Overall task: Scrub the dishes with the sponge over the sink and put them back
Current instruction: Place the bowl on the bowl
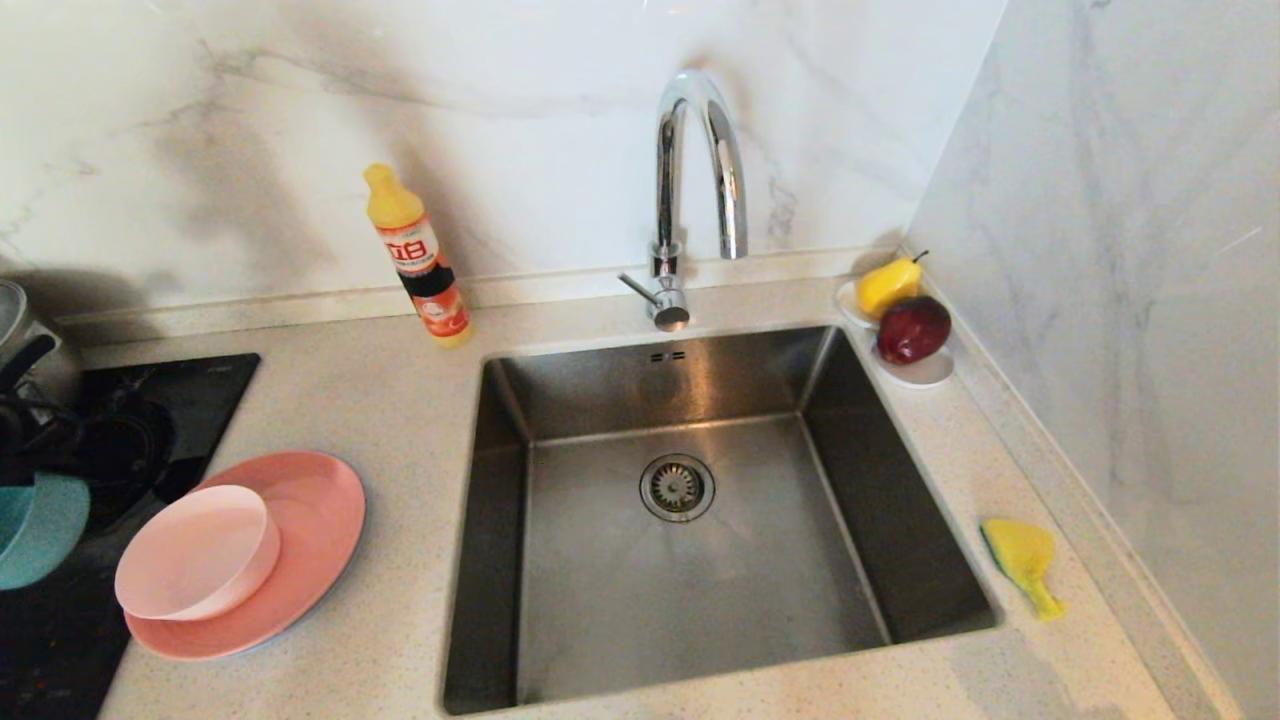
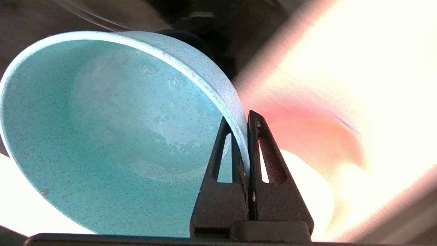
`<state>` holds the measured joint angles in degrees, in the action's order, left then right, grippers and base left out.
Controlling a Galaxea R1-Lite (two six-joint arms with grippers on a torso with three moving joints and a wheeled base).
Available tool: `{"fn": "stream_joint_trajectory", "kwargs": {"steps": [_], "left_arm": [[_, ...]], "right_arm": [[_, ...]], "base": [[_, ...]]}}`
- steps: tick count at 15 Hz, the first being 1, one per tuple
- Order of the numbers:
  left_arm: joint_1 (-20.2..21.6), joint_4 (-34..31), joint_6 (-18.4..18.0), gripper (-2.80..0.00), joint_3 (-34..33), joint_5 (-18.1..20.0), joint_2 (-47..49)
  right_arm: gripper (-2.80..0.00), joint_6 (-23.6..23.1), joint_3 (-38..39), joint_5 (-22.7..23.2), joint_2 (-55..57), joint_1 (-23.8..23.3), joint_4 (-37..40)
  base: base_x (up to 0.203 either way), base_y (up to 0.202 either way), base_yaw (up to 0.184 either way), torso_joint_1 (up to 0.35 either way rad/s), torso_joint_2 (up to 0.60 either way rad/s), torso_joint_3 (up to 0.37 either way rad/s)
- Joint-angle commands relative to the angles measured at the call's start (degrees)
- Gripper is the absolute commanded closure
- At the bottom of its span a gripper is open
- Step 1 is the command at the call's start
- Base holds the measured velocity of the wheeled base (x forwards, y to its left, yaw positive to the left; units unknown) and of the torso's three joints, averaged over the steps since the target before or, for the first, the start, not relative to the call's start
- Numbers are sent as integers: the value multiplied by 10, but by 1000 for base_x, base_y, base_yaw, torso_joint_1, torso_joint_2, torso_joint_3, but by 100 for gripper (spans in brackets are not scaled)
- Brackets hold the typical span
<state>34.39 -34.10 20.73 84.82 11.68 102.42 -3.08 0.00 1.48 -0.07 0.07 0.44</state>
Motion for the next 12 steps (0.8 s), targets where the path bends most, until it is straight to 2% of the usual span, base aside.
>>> {"fn": "stream_joint_trajectory", "kwargs": {"steps": [1, 3, 6, 8, 12], "left_arm": [[-53, -28, 10, 0, 23, 0, -44], [-123, -41, 28, 0, 22, -14, -54], [-201, -39, 56, 0, -13, -66, -53], [-219, -30, 59, 0, -39, -72, -51], [-228, 54, 62, 0, -119, -91, -47]], "right_arm": [[0, -1, 0, 0, 0, 0, 0], [0, -1, 0, 0, 0, 0, 0], [0, -1, 0, 0, 0, 0, 0], [0, 0, 0, 0, 0, 0, 1], [0, 0, 0, 0, 1, 0, 0]], "base": [[0, 0, 0, 0, 0, 0], [0, 0, 0, 0, 0, 0], [0, 0, 0, 0, 0, 0], [0, 0, 0, 0, 0, 0], [0, 0, 0, 0, 0, 0]]}}
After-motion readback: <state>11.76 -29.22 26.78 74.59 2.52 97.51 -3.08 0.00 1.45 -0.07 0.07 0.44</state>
